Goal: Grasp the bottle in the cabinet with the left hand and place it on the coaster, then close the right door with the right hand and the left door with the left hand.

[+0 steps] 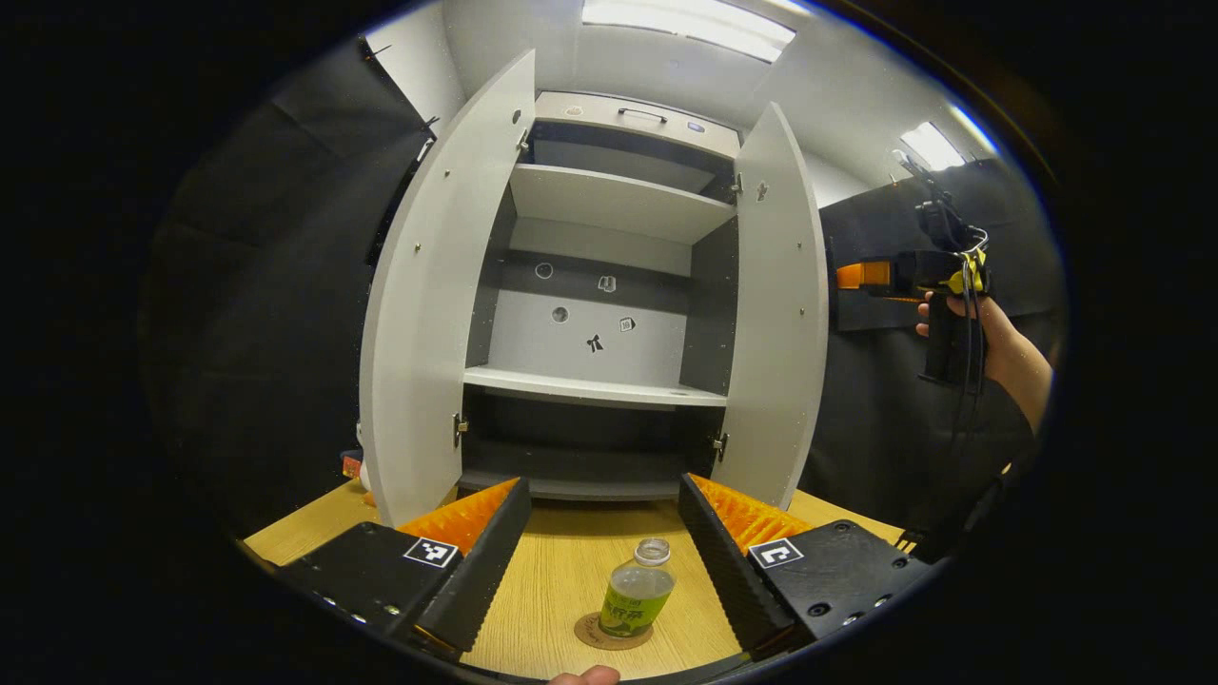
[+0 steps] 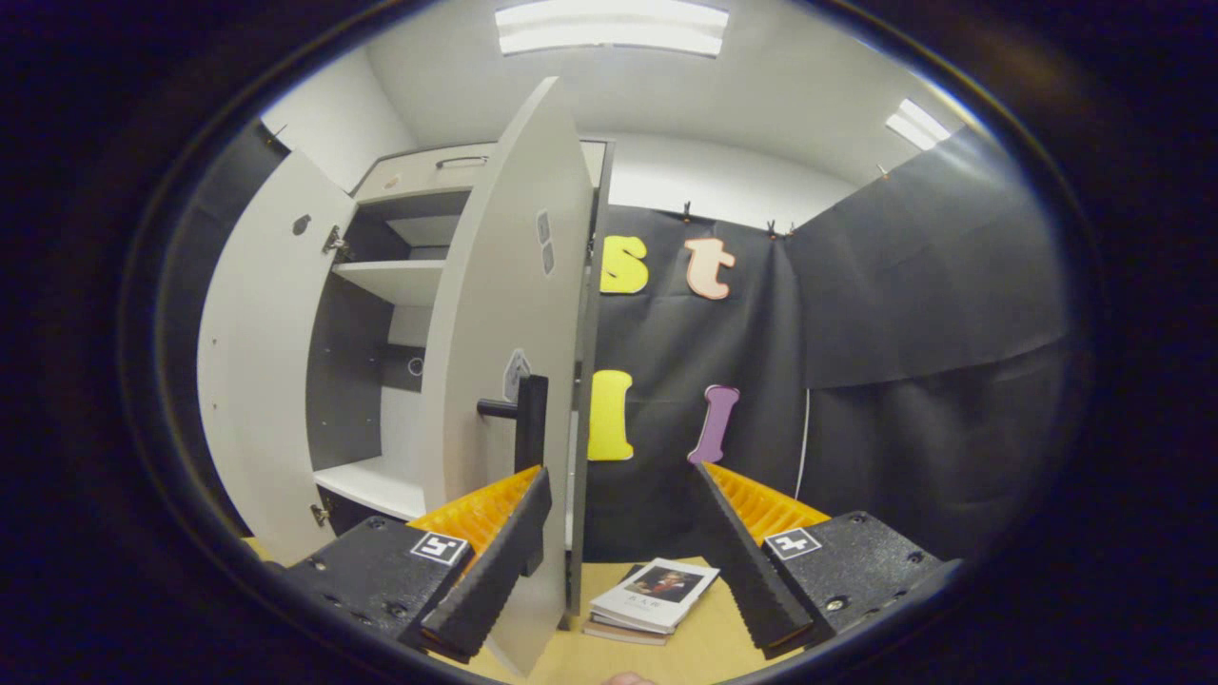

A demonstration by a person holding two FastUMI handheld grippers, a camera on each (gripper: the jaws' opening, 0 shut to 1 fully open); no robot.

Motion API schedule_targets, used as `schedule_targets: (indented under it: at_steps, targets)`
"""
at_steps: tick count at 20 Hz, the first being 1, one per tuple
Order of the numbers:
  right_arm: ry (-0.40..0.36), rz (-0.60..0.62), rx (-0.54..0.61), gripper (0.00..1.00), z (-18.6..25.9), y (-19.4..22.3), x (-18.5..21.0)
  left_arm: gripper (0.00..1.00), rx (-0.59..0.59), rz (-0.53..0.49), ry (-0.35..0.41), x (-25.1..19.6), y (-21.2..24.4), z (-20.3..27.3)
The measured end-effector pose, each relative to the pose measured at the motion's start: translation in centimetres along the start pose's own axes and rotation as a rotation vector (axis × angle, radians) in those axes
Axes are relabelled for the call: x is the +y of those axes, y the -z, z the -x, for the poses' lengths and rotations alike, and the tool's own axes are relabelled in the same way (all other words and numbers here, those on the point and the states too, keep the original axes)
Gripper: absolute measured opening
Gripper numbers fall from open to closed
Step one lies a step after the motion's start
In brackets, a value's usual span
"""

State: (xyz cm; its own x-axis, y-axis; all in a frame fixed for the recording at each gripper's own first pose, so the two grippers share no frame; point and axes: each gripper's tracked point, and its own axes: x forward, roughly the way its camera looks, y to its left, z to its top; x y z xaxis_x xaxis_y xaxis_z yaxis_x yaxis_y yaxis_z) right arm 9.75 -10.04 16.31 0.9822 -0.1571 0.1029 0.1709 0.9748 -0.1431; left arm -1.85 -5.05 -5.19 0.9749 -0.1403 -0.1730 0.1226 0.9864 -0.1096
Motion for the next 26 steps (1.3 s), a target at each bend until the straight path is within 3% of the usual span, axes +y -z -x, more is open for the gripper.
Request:
schedule_targets:
  at_steps: [2,3,4,5,6,7,8,9,10,12,13,15,16,19,20,26]
  targets:
    - [-0.027,0.0,0.004,0.94,-0.2,0.0,1.4,0.95,-0.003,-0.005,-0.013,0.5,0.0,0.3]
    - [-0.042,0.003,0.007,0.94,-0.2,0.1,2.1,1.0,-0.008,-0.009,-0.022,0.9,-0.1,0.4]
    - [-0.06,0.01,0.009,0.98,-0.4,0.0,2.9,1.0,-0.01,-0.012,-0.03,1.2,-0.1,0.5]
    - [-0.076,0.016,0.008,0.94,-0.6,0.0,3.8,1.0,-0.01,-0.012,-0.036,1.4,0.0,0.7]
    - [-0.091,0.02,0.007,0.98,-0.8,-0.1,4.6,0.95,-0.012,-0.011,-0.042,1.6,0.0,0.9]
    - [-0.107,0.024,0.006,0.94,-1.0,-0.1,5.4,1.0,-0.012,-0.009,-0.049,1.8,0.0,1.1]
    - [-0.122,0.026,0.004,0.98,-1.2,0.0,6.1,0.9,-0.013,-0.007,-0.056,2.0,-0.1,1.3]
    - [-0.141,0.027,0.002,0.98,-1.5,0.0,7.0,1.0,-0.014,-0.005,-0.061,2.1,-0.2,1.5]
    - [-0.163,0.023,-0.002,0.99,-1.8,0.0,8.4,0.95,-0.015,-0.002,-0.062,2.2,-0.4,1.5]
    - [-0.205,-0.003,-0.006,0.94,-2.6,0.1,10.8,1.0,-0.017,-0.002,-0.057,2.3,-0.6,1.7]
    - [-0.228,-0.013,-0.005,0.99,-3.0,0.2,12.0,0.95,-0.015,-0.003,-0.054,2.1,-0.5,1.8]
    - [-0.249,-0.007,0.005,0.94,-3.3,0.6,13.4,0.95,-0.014,-0.001,-0.059,2.2,-0.5,2.0]
    - [-0.253,-0.003,0.0,1.0,-3.2,0.5,13.8,0.95,-0.013,0.001,-0.059,2.2,-0.4,2.1]
    - [-0.273,0.002,-0.026,0.99,-2.5,-0.3,14.0,1.0,-0.009,0.002,-0.066,2.3,-0.1,2.5]
    - [-0.276,0.002,-0.028,0.99,-2.1,-0.4,13.9,0.95,-0.006,0.003,-0.066,2.3,0.0,2.4]
    - [-0.284,-0.03,-0.083,0.98,3.4,-0.2,11.4,0.95,-0.007,0.014,-0.036,1.0,-0.4,1.9]
